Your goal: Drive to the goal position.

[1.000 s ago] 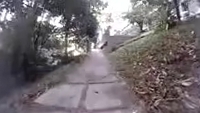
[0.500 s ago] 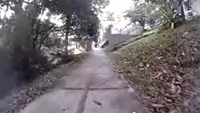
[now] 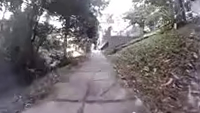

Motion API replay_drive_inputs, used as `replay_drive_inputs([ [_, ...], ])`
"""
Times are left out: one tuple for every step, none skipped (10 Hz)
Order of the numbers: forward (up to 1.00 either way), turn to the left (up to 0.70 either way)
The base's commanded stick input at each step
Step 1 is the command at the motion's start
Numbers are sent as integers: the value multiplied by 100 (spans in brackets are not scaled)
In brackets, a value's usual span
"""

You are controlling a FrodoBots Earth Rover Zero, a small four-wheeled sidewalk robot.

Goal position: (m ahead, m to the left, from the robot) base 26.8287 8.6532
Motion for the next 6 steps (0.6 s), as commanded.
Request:
replay_drive_inputs([
  [70, -11],
  [70, -11],
  [70, -11],
  [70, -11],
  [70, -11],
  [70, -10],
])
